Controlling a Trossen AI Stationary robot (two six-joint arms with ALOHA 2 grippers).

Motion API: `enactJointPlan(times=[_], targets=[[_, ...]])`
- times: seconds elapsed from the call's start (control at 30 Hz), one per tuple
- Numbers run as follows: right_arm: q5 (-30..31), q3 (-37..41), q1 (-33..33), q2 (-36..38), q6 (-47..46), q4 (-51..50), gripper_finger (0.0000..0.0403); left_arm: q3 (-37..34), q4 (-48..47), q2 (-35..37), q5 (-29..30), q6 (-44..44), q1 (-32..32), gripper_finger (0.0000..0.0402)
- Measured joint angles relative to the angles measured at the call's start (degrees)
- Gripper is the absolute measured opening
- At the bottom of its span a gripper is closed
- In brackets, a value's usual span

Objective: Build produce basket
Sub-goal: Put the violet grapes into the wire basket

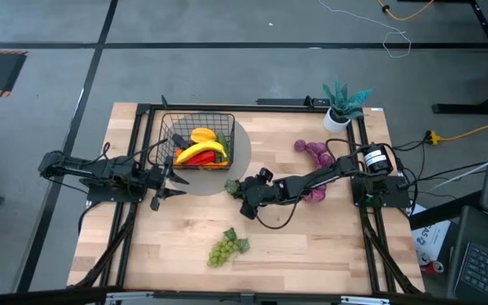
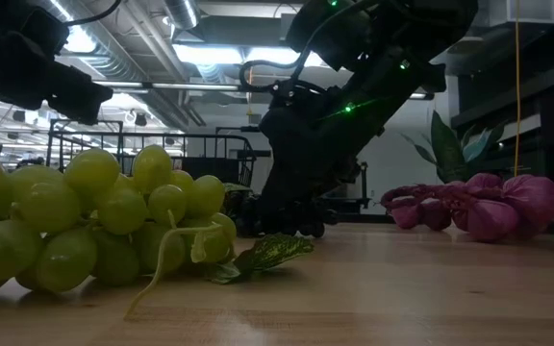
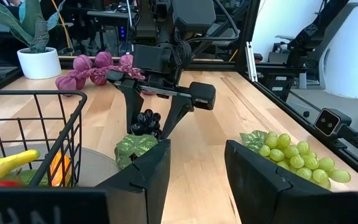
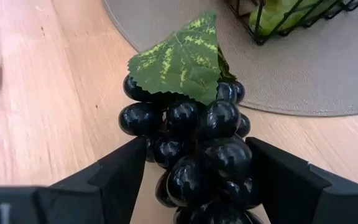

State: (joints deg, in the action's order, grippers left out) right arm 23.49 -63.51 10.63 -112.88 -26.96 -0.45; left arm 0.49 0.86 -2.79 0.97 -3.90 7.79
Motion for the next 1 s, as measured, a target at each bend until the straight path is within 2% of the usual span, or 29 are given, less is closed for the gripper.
enactJointPlan(times=[0.23,0.4,0.7,0.83,1.0], targets=[[-0.08,0.00,-0.02,0.00,0.26,1.34,0.0275,0.00,0.00,0.00,0.00,0.00,0.00,0.0147],[-3.28,0.00,-0.04,0.04,0.44,1.12,0.0275,0.00,0.00,0.00,0.02,0.00,0.00,0.0147],[-2.34,-0.02,-0.27,0.07,-0.23,-0.62,0.0272,0.00,0.01,0.00,0.02,0.00,0.00,0.0147],[-2.27,-0.02,-0.31,0.07,-3.02,-1.86,0.0243,0.00,0.00,0.00,0.02,0.00,0.00,0.0147],[-3.02,-0.04,-0.31,0.09,-5.78,-1.68,0.0175,0.00,0.01,0.01,0.02,0.00,0.00,0.0147]])
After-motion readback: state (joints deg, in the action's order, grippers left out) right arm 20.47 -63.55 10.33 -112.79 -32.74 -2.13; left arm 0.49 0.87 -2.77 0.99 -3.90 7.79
